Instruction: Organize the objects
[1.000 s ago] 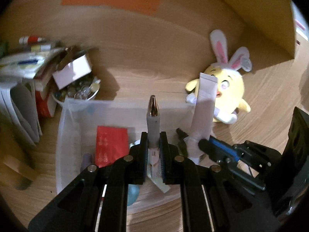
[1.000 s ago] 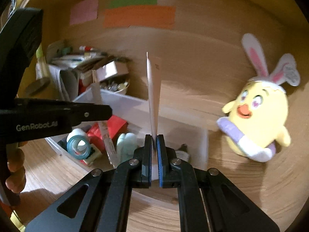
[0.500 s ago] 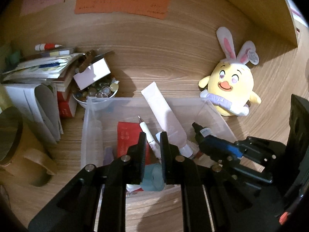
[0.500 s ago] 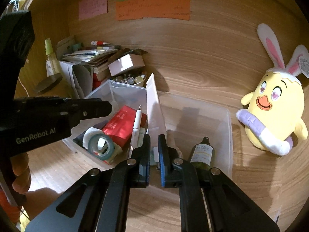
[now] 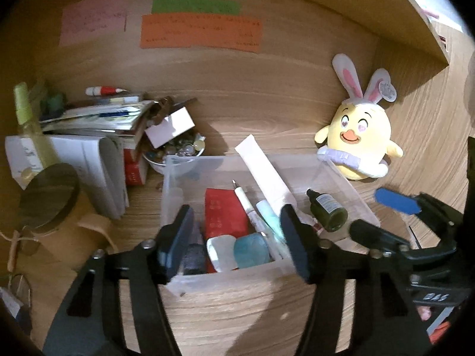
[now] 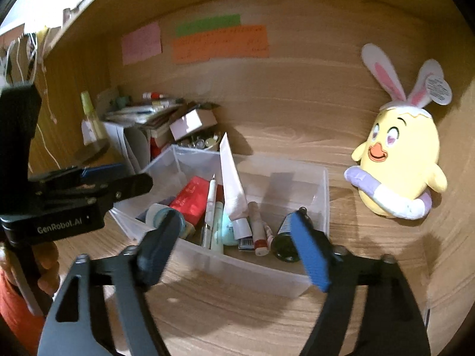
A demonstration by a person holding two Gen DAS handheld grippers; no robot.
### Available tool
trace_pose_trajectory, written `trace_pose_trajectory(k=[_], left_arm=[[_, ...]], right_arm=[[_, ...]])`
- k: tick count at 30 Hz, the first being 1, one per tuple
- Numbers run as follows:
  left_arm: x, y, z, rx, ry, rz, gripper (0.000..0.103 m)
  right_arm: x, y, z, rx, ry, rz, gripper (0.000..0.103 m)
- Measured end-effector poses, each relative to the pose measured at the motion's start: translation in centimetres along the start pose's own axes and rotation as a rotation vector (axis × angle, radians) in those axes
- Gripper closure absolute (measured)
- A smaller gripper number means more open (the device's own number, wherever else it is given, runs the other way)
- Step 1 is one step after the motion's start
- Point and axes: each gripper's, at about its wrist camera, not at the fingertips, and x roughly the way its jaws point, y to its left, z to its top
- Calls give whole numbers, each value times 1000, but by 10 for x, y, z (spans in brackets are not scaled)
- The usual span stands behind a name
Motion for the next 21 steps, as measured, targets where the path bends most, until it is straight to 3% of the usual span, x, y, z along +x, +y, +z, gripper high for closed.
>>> trace_pose_trajectory(k=[6, 10, 21], left_arm=[[-12, -2, -9, 20, -28, 41, 8], [-17, -2, -16, 21, -33, 50, 5], [-19, 1, -35, 3, -8, 37, 4]], right_arm=[[-14, -3, -5, 10, -29, -26, 11], [-20, -3, -12, 5, -51, -56, 0], [-27, 4, -29, -18, -54, -72, 0]])
